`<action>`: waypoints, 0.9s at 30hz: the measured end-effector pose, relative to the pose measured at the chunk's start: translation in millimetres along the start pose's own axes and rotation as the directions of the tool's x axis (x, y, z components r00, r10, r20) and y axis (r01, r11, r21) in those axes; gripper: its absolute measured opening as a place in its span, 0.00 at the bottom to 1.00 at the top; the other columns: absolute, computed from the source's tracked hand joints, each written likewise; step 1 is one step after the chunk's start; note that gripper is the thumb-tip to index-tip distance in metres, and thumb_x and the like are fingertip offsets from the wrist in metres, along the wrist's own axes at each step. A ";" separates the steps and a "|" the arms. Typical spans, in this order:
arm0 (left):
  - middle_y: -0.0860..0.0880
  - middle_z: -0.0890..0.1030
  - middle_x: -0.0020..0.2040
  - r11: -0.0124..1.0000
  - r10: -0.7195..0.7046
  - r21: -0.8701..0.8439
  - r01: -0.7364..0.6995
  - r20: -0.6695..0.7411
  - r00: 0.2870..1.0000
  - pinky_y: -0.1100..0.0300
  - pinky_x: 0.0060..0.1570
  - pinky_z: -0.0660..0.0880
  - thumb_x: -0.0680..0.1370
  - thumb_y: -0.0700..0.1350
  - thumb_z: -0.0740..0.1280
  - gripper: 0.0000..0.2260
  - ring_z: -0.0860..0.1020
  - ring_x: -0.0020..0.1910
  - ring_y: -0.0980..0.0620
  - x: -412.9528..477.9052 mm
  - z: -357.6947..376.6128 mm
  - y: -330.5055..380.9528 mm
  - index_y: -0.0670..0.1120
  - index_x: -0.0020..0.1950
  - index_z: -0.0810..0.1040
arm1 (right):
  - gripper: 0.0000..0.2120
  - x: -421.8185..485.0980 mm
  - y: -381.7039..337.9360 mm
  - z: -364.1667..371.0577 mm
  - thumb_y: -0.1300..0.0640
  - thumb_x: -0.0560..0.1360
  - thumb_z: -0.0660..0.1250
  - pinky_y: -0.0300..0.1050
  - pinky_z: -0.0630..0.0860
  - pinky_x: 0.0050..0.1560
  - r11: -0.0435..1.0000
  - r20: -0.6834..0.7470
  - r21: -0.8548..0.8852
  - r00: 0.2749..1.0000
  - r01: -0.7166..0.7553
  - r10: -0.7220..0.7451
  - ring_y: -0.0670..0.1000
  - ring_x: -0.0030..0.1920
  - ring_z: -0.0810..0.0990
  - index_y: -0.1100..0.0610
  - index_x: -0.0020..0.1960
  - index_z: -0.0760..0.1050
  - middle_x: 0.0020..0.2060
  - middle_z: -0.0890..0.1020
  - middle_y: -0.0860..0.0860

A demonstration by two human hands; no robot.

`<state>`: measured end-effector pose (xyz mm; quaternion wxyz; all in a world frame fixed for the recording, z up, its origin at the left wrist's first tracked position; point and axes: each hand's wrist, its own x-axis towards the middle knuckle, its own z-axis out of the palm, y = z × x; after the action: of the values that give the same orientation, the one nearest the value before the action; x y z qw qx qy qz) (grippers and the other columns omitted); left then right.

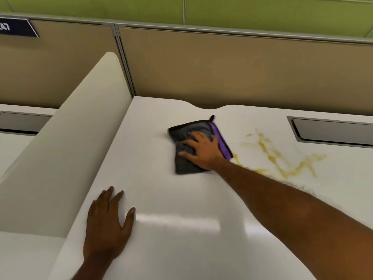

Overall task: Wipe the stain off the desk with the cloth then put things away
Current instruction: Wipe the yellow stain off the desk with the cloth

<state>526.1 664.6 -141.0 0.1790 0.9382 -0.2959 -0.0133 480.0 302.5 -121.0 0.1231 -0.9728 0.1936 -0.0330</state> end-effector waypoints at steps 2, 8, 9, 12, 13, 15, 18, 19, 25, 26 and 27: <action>0.46 0.65 0.76 1.000 0.001 0.013 -0.001 -0.004 1.000 0.46 0.75 0.56 0.75 0.64 0.53 0.31 0.60 0.77 0.46 0.2 -0.4 2.7 0.48 0.72 0.68 | 0.28 -2.2 31.9 -4.6 0.28 0.74 0.53 0.73 0.48 0.70 0.972 -0.086 0.004 0.969 -0.233 0.233 0.54 0.77 0.53 0.37 0.70 0.65 0.77 0.59 0.49; 0.46 0.64 0.77 1.000 -0.012 0.018 0.013 -0.017 1.000 0.48 0.76 0.55 0.76 0.63 0.54 0.30 0.59 0.77 0.47 -2.0 -3.0 5.3 0.48 0.73 0.68 | 0.36 4.9 13.2 -0.9 0.25 0.73 0.45 0.78 0.38 0.67 0.913 0.002 -0.102 0.918 -0.395 0.397 0.62 0.78 0.41 0.37 0.77 0.47 0.80 0.45 0.50; 0.46 0.64 0.77 1.000 -0.012 0.020 0.013 -0.015 1.000 0.47 0.76 0.56 0.76 0.63 0.54 0.30 0.59 0.77 0.47 -2.5 -3.2 5.9 0.48 0.73 0.68 | 0.35 2.3 2.0 2.5 0.25 0.73 0.45 0.77 0.38 0.67 0.943 0.028 -0.114 0.948 -0.311 0.317 0.62 0.78 0.40 0.36 0.77 0.46 0.80 0.44 0.49; 0.46 0.64 0.77 1.000 -0.003 0.026 0.004 -0.008 1.000 0.46 0.75 0.57 0.76 0.63 0.53 0.30 0.59 0.77 0.46 -2.6 -3.7 6.2 0.48 0.73 0.68 | 0.33 -18.7 -16.7 10.5 0.25 0.73 0.43 0.75 0.39 0.70 0.984 0.145 -0.168 0.989 0.059 -0.035 0.59 0.78 0.39 0.33 0.76 0.46 0.79 0.44 0.47; 0.46 0.64 0.77 1.000 -0.003 0.024 0.003 -0.008 1.000 0.46 0.75 0.57 0.76 0.63 0.53 0.30 0.59 0.77 0.46 -2.7 -3.8 5.4 0.48 0.73 0.68 | 0.34 -25.3 -11.0 7.8 0.25 0.72 0.41 0.74 0.40 0.70 0.973 0.176 -0.164 0.975 0.162 -0.132 0.57 0.79 0.40 0.33 0.76 0.47 0.79 0.45 0.46; 0.46 0.63 0.77 1.000 0.001 0.026 -0.001 -0.004 1.000 0.47 0.76 0.56 0.76 0.63 0.53 0.30 0.58 0.77 0.46 -2.5 -2.9 4.5 0.48 0.74 0.67 | 0.36 -32.3 16.1 -2.9 0.23 0.70 0.40 0.73 0.42 0.71 0.970 0.145 -0.132 0.972 0.203 -0.183 0.55 0.79 0.44 0.34 0.75 0.52 0.79 0.49 0.45; 0.45 0.63 0.77 0.999 0.004 0.037 -0.003 -0.007 1.000 0.48 0.76 0.55 0.76 0.63 0.53 0.30 0.59 0.77 0.46 -2.7 -1.4 2.8 0.49 0.74 0.67 | 0.34 -29.6 65.5 -11.2 0.25 0.71 0.47 0.75 0.40 0.70 0.975 -0.002 -0.094 0.979 -0.203 0.204 0.54 0.79 0.46 0.35 0.75 0.56 0.79 0.51 0.46; 0.45 0.63 0.77 0.999 0.007 0.038 -0.006 -0.009 1.000 0.48 0.76 0.55 0.76 0.62 0.53 0.30 0.59 0.77 0.45 -2.2 -0.8 2.6 0.49 0.74 0.67 | 0.33 -27.6 72.9 -12.6 0.26 0.72 0.48 0.74 0.38 0.70 0.925 -0.019 -0.077 0.928 -0.371 0.371 0.55 0.79 0.44 0.36 0.75 0.56 0.79 0.50 0.48; 0.45 0.64 0.77 0.999 0.013 0.039 -0.012 -0.007 1.000 0.48 0.76 0.55 0.76 0.63 0.53 0.30 0.59 0.77 0.45 -0.7 -0.6 3.9 0.49 0.73 0.68 | 0.36 -24.6 1.6 1.7 0.26 0.72 0.47 0.73 0.36 0.69 0.924 0.024 -0.110 0.928 -0.367 0.371 0.63 0.78 0.41 0.40 0.77 0.52 0.80 0.47 0.51; 0.45 0.64 0.77 0.999 0.015 0.037 -0.015 -0.005 1.000 0.48 0.76 0.55 0.75 0.63 0.53 0.31 0.59 0.77 0.45 -0.9 -0.6 3.4 0.49 0.73 0.68 | 0.37 -32.7 -12.8 7.1 0.26 0.71 0.47 0.73 0.37 0.70 0.965 0.056 -0.113 0.968 -0.236 0.243 0.63 0.78 0.41 0.39 0.77 0.53 0.80 0.47 0.50; 0.45 0.64 0.77 0.999 0.018 0.036 -0.017 -0.006 1.000 0.47 0.76 0.55 0.75 0.64 0.53 0.31 0.59 0.77 0.45 -0.8 -0.7 3.0 0.49 0.73 0.68 | 0.38 -43.3 -22.3 9.5 0.25 0.70 0.45 0.72 0.37 0.71 0.988 0.092 -0.118 0.989 -0.104 0.115 0.61 0.78 0.40 0.38 0.76 0.54 0.80 0.47 0.49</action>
<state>523.9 663.0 -139.4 0.1633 0.9387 -0.3037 -0.0034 449.3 341.3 -125.3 0.0789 -0.9665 0.2421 0.0327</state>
